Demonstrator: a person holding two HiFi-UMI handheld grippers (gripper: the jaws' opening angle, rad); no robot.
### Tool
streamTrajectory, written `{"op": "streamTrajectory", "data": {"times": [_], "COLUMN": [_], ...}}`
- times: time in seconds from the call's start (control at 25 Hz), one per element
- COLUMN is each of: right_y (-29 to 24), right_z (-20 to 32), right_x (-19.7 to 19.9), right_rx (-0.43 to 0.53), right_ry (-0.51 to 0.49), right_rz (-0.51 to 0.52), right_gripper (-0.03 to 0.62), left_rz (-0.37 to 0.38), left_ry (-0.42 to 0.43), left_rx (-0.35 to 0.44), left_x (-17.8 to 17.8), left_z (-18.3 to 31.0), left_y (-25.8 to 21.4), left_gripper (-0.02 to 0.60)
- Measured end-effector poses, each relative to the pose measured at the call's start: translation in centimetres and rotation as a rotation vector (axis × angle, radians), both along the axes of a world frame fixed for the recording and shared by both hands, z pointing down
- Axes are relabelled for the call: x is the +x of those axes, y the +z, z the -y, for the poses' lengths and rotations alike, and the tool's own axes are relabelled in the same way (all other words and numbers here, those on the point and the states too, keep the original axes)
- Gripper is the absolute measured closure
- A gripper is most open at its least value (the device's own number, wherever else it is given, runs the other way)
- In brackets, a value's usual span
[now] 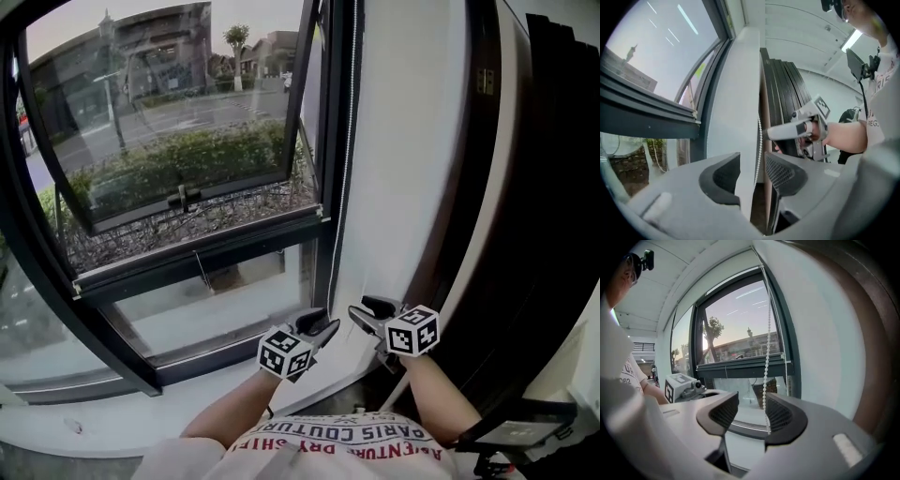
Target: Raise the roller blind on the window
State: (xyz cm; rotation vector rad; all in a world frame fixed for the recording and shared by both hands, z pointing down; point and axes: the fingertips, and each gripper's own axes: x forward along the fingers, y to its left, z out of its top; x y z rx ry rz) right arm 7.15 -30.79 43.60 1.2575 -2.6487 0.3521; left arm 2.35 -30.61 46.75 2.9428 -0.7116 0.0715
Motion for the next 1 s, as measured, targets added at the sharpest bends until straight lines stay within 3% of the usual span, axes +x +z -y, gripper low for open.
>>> {"op": "streamTrajectory", "data": {"times": [0.32, 0.36, 0.44, 0.56, 0.8, 1.0], "right_y": [2.0, 2.0, 1.6, 1.5, 0.9, 1.7], "right_z": [-5.8, -7.0, -9.9, -14.9, -26.1, -36.1], "right_x": [-0.6, -0.7, -1.0, -1.4, -1.7, -1.9], "right_rx": [-0.051, -0.047, -0.022, -0.030, -0.065, -0.075], "right_ry": [-0.001, -0.007, -0.030, -0.085, -0.134, -0.144], "right_rz": [-0.002, 0.014, 0.064, 0.112, 0.208, 0.202], "right_gripper": [0.404, 0.407, 0.452, 0.594, 0.594, 0.594], "left_rz": [-0.088, -0.099, -0.113, -0.129, -0.122, -0.084], "left_ry": [0.041, 0.053, 0.058, 0.102, 0.200, 0.224], "left_rx": [-0.050, -0.058, -0.077, -0.118, -0.154, -0.143], "left_x": [-2.8, -2.8, -2.6, -1.4, 0.9, 0.9], "left_z": [-5.5, -6.6, -9.0, -13.5, -25.1, -35.6], "left_y": [-4.0, -4.3, -4.7, -5.1, -5.8, -5.6], "left_gripper": [0.423, 0.438, 0.577, 0.580, 0.580, 0.580]}}
